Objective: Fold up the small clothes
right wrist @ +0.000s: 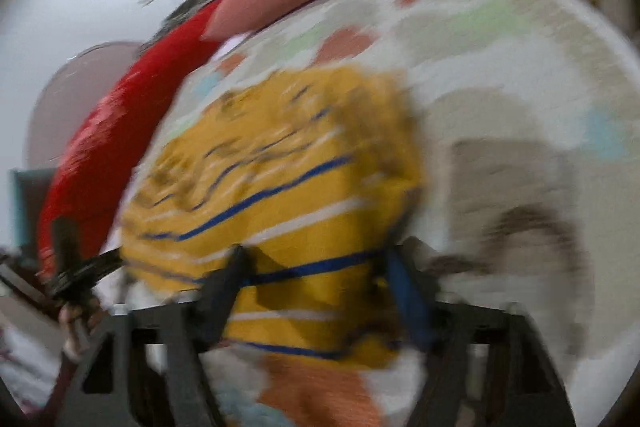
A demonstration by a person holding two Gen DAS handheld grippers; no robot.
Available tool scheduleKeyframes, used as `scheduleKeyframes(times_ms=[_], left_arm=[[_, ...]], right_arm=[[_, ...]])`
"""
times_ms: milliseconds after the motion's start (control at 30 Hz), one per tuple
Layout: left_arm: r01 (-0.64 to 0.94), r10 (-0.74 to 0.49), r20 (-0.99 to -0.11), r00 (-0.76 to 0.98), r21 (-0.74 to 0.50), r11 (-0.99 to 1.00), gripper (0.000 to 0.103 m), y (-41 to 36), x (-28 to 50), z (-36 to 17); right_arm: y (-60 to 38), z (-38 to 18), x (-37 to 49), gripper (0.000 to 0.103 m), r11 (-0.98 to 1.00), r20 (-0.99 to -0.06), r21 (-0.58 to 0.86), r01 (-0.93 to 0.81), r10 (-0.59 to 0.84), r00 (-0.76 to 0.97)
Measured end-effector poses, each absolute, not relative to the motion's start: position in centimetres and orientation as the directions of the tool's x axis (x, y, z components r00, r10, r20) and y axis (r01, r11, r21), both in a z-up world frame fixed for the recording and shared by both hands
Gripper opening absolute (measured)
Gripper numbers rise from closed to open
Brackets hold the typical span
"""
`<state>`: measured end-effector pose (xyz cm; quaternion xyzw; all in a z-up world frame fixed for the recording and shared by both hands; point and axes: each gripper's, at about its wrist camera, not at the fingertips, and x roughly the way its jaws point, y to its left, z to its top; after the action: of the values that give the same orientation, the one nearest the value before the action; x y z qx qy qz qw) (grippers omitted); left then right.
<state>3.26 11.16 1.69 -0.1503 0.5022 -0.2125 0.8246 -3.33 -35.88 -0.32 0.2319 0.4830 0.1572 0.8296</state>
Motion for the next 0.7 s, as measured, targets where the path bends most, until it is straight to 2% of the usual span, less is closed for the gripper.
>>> scheduleKeyframes(times_ms=[133,233,267,300,467,567,600,633,700], left_arm=[[0.173,-0.474,-0.772,0.422,-0.445,0.879,0.005,13.6,1.4,4.3],[0.124,-0.426,-0.806,0.411,-0.414,0.902,0.005,14.4,0.0,3.4],[0.111,-0.395,-0.821,0.412,-0.385,0.916,0.005,14.3,-0.3,2.8],[0.098,-0.371,-0.830,0.416,-0.365,0.926,0.006,14.3,-0.6,2.3],[0.026,-0.337,-0.820,0.462,-0.367,0.930,0.012,15.5,-3.2,1.6],[-0.004,-0.272,-0.812,0.517,-0.320,0.947,0.037,15.9,-5.5,2.5],[-0.012,-0.256,-0.804,0.536,-0.310,0.951,0.049,16.0,-6.4,2.9],[-0.017,-0.243,-0.796,0.555,-0.303,0.953,0.054,16.0,-7.2,3.3],[-0.019,-0.224,-0.779,0.586,-0.289,0.957,0.058,15.9,-8.7,4.2]], right_arm=[[-37.1,1.0,-3.9,0.015,0.835,-0.707,0.548,-0.058,0.499,0.501],[-38.7,0.2,-5.0,0.014,0.848,-0.726,0.530,-0.001,0.454,0.517],[-38.8,-0.4,-5.0,0.016,0.845,-0.731,0.534,0.019,0.451,0.512],[-39.0,-0.8,-5.1,0.023,0.841,-0.734,0.540,0.038,0.448,0.510],[-40.0,0.0,-6.7,0.041,0.832,-0.717,0.544,0.104,0.397,0.573],[-41.0,1.1,-8.5,0.051,0.834,-0.695,0.538,0.124,0.355,0.625],[-41.4,1.2,-9.1,0.053,0.830,-0.689,0.542,0.129,0.351,0.634],[-41.8,1.4,-9.6,0.054,0.825,-0.681,0.549,0.136,0.346,0.645],[-42.0,1.5,-10.7,0.054,0.818,-0.667,0.558,0.139,0.342,0.662]])
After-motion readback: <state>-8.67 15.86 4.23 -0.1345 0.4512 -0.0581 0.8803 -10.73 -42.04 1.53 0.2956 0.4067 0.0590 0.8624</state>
